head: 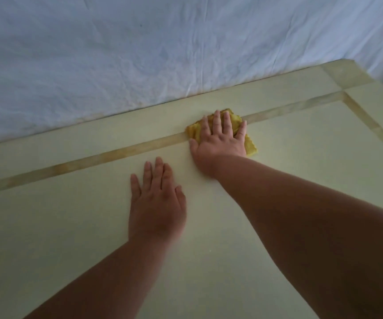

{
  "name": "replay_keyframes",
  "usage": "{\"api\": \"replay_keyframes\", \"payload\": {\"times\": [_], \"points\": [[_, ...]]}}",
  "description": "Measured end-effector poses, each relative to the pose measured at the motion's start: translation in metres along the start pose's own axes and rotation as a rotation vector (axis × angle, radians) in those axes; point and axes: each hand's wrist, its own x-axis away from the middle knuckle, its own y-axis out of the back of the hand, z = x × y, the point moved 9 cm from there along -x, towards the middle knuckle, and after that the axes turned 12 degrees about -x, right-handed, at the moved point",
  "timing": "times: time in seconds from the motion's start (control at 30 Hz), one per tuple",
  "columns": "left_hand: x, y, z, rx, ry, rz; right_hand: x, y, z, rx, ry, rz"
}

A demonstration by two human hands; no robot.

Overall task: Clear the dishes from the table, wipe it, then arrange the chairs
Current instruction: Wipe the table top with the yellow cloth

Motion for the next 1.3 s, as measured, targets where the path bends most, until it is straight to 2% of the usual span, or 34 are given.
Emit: {"api": "replay_keyframes", "payload": {"times": [0.17, 0.33, 0.6, 0.7, 0.8, 0.87, 1.13, 1.3], "points": [[0.000, 0.000, -0.001, 0.003, -0.014, 0.045, -0.007, 0.003, 0.004, 0.002, 0.016, 0.002], [0.000, 0.003, 0.000, 0.007, -0.010, 0.040, 0.021, 0.000, -0.004, -0.005, 0.035, -0.018], [0.001, 0.014, 0.004, 0.164, 0.009, 0.027, 0.146, -0.021, -0.039, -0.019, -0.043, -0.040], [0.007, 0.023, 0.015, 0.304, 0.006, -0.053, 0.209, -0.033, -0.049, -0.022, -0.066, -0.037], [0.032, 0.036, 0.009, 0.297, -0.107, -0.144, 0.278, -0.043, -0.065, -0.038, -0.096, -0.064], [0.058, 0.042, -0.004, 0.253, -0.197, -0.145, 0.321, -0.051, -0.072, -0.051, -0.128, -0.067], [0.184, 0.051, -0.077, 0.241, -0.449, 0.049, 0.491, -0.077, -0.096, -0.118, -0.310, -0.058], [0.227, 0.047, -0.101, 0.220, -0.543, 0.079, 0.539, -0.080, -0.117, -0.143, -0.406, -0.014]]}}
